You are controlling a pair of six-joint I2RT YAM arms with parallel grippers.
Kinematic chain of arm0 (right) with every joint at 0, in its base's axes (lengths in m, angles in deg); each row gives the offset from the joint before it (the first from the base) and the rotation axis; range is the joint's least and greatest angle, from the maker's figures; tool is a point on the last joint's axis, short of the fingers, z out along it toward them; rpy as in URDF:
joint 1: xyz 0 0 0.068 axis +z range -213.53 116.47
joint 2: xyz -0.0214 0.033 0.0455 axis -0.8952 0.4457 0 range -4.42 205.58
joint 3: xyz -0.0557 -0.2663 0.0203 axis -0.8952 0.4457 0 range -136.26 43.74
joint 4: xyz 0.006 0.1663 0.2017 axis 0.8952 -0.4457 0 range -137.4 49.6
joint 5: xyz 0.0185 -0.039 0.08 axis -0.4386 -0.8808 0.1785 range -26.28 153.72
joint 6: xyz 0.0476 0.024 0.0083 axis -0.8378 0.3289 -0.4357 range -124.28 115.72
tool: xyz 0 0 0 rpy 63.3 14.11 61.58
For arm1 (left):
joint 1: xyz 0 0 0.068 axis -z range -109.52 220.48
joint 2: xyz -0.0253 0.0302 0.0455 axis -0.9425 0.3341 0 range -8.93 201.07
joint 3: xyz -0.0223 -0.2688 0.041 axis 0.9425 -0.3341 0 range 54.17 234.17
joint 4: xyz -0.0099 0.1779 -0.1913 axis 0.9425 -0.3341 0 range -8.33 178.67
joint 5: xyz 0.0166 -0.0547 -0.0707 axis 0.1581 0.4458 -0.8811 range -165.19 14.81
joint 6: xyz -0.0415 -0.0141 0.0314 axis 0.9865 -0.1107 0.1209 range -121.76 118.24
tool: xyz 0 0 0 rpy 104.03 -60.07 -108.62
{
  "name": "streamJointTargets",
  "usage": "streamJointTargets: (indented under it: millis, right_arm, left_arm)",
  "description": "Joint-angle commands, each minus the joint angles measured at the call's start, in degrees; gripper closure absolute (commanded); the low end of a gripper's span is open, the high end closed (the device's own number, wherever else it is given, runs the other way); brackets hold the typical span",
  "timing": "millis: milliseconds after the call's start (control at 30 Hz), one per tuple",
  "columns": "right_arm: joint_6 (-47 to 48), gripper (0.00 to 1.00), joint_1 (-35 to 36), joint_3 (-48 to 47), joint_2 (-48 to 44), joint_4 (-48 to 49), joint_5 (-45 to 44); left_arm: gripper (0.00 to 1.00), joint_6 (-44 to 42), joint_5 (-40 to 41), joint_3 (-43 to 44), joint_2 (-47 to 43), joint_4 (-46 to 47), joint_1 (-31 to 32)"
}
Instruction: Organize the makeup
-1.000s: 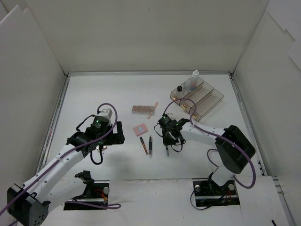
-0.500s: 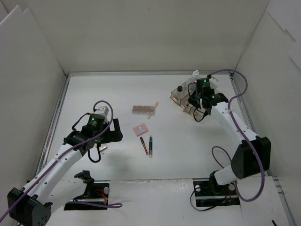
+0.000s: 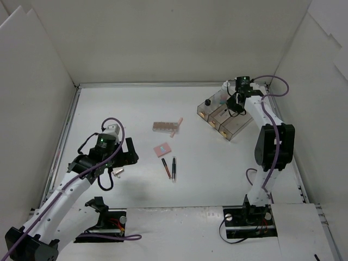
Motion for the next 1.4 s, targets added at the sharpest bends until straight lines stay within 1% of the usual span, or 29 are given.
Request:
streamJointTargets:
  millis: [0, 133, 267, 433, 500, 533, 567, 600, 633, 667, 700, 733, 800, 833, 900, 933, 967, 1000, 1033, 1100, 1133, 1200, 1267, 1300, 1367]
  right_arm:
    - [-1.47, 0.98, -1.0, -5.04, 2.45, 0.42, 0.02]
    - [-1.9, 0.87, -1.36, -6.98, 5.18, 0.42, 0.01]
    - [-2.34, 0.69, -1.44, -7.42, 6.06, 0.42, -0.07]
    - [-0.5, 0.63, -1.44, -5.67, 3.96, 0.42, -0.86]
    - [2.03, 0.64, -0.75, -3.75, 0.45, 0.42, -2.09]
    - [3.44, 0.64, -0.22, -3.12, -2.78, 0.42, -3.05]
    - [5.02, 0.65, 2.05, -2.42, -4.38, 0.42, -5.85]
    - [8.78, 0.65, 3.2, -0.94, -6.14, 0.25, -6.48]
    - [10.38, 0.65, 4.78, -0.14, -9.29, 0.07, -7.01]
    - [11.62, 0.65, 7.75, 1.7, -10.89, -0.28, -7.45]
    - [13.72, 0.65, 9.0, 2.67, -12.21, -0.89, -7.37]
    - [14.7, 0.65, 11.89, 3.47, -14.57, -2.46, -7.37]
    - [16.37, 0.65, 15.24, 6.27, -16.34, -5.19, -7.55]
    - [16.64, 0.65, 18.04, 7.24, -17.83, -6.07, -7.37]
    - [16.47, 0.64, 21.22, 10.67, -18.9, -7.56, -6.23]
    - [16.12, 0.64, 24.71, 11.64, -19.51, -8.01, -5.18]
    - [15.24, 0.64, 26.66, 13.3, -19.52, -8.36, -4.82]
    - [14.62, 0.64, 28.16, 14.01, -19.43, -9.06, -4.65]
    - [13.75, 0.64, 31.74, 14.63, -19.17, -9.42, -4.12]
    - [11.38, 0.64, 35.02, 16.56, -18.29, -9.42, -3.51]
    - [10.58, 0.63, 37.82, 17.61, -17.5, -9.59, -3.33]
    - [7.95, 0.64, 41.6, 18.24, -16.36, -9.68, -3.24]
    - [5.84, 0.63, 43.46, 18.42, -15.65, -9.6, -3.15]
    - [5.57, 0.63, 45.38, 18.15, -14.43, -9.6, -3.15]
    - [5.83, 0.62, 46.89, 16.41, -12.84, -9.6, -2.97]
  left_arm:
    - [0.0, 1.27, 0.85, 0.86, 0.18, 0.47, -0.59]
    - [0.01, 1.19, 0.76, 1.3, 0.97, 0.39, -0.59]
    - [0.01, 1.1, 0.5, 1.39, 1.58, 0.12, -0.59]
    - [0.0, 0.75, -0.2, 1.47, 2.2, 0.56, -1.11]
    - [0.0, 0.31, -0.46, 1.82, 2.2, 0.47, -1.11]
    - [0.0, 0.04, -0.38, 2.0, 2.2, 0.47, -1.11]
    - [0.0, -0.39, -0.2, 2.26, 2.29, 0.21, -1.11]
    - [0.0, -0.66, -0.11, 2.61, 2.29, 0.04, -1.11]
    - [0.0, -0.92, -0.03, 2.79, 2.38, 0.03, -1.11]
    - [0.0, -1.62, 0.23, 3.14, 2.46, -0.14, -1.11]
    - [0.0, -1.89, 0.32, 3.32, 2.64, -0.23, -1.72]
    - [0.0, -2.24, 0.24, 3.41, 2.73, -0.32, -1.73]
    - [0.01, -3.38, 0.06, 3.93, 3.25, -0.58, -2.43]
    - [0.0, -3.82, 0.06, 4.02, 3.43, -0.67, -2.95]
    - [0.01, -5.05, -0.29, 4.46, 3.69, -0.67, -3.57]
    - [0.0, -5.4, -0.38, 4.64, 3.78, -0.58, -4.1]
    - [0.01, -5.76, -0.46, 4.9, 3.87, -0.58, -4.1]
    - [0.01, -6.02, -0.47, 5.08, 4.04, -0.67, -4.62]
    - [0.01, -6.72, -0.81, 5.43, 4.05, -1.19, -4.63]
    - [0.01, -7.6, -0.9, 6.57, 4.31, -1.89, -5.33]
    - [0.01, -8.39, -0.99, 6.92, 4.4, -2.6, -5.33]
    - [0.01, -9.27, -0.64, 7.89, 4.4, -3.3, -5.95]
    - [0.01, -10.06, 0.67, 7.98, 3.61, -4.18, -6.48]
    - [0.01, -10.41, 0.94, 8.07, 3.35, -4.18, -6.48]
    - [0.0, -11.2, 1.2, 7.63, 2.21, -4.36, -7.09]
